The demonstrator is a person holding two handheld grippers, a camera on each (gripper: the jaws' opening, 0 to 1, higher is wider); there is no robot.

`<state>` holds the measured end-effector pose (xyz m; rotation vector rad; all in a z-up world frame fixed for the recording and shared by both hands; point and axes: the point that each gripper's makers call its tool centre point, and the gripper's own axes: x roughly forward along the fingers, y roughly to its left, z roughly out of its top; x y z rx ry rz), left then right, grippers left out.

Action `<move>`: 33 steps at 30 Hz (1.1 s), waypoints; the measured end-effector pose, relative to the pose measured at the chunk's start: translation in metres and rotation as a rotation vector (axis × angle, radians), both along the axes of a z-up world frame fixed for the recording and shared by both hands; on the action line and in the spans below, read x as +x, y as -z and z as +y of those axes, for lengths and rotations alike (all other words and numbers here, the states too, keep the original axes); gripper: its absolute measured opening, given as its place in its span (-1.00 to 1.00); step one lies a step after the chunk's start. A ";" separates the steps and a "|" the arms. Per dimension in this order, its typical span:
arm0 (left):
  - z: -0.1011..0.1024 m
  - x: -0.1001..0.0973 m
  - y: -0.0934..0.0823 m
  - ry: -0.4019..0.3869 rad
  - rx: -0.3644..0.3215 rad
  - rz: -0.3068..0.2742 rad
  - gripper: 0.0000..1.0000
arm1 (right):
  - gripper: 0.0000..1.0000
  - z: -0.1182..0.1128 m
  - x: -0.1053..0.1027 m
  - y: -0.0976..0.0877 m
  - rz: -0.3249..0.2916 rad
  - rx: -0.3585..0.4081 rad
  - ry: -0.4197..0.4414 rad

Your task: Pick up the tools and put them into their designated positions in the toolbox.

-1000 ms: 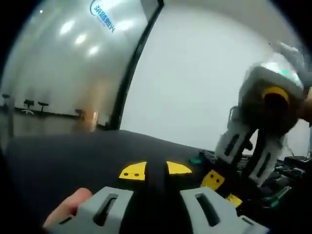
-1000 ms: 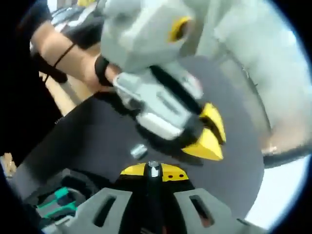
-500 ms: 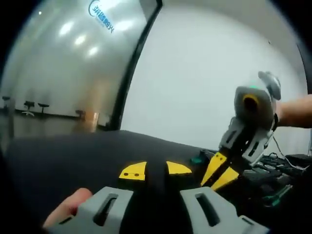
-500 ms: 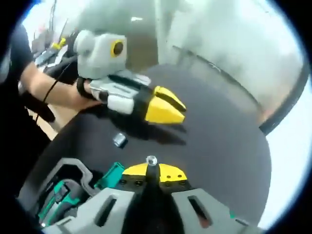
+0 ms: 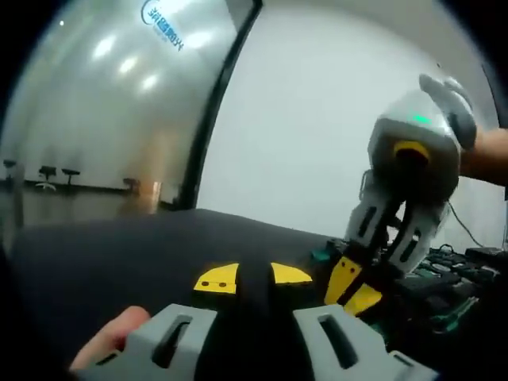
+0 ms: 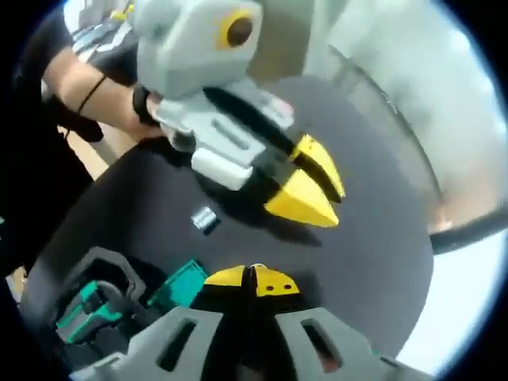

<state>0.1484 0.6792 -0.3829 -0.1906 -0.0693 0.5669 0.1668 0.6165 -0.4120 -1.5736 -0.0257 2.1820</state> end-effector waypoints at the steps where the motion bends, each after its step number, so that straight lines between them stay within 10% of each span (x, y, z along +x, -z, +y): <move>1: 0.000 0.000 0.000 0.000 0.001 0.000 -0.73 | -0.99 -0.004 0.006 -0.007 0.000 0.000 0.004; 9: 0.001 0.000 -0.001 -0.001 -0.002 -0.004 -0.73 | -0.99 -0.033 0.094 -0.057 -0.043 0.010 0.145; 17: -0.001 0.001 0.002 0.003 0.016 0.029 -0.73 | -1.00 -0.067 0.215 -0.050 0.048 -0.028 0.604; 24: -0.001 0.001 0.002 0.002 0.017 0.027 -0.73 | -1.00 -0.087 0.264 -0.026 -0.021 -0.043 0.586; 33: -0.001 0.002 0.002 0.003 0.025 0.033 -0.73 | -1.00 -0.091 0.277 -0.016 -0.020 -0.056 0.644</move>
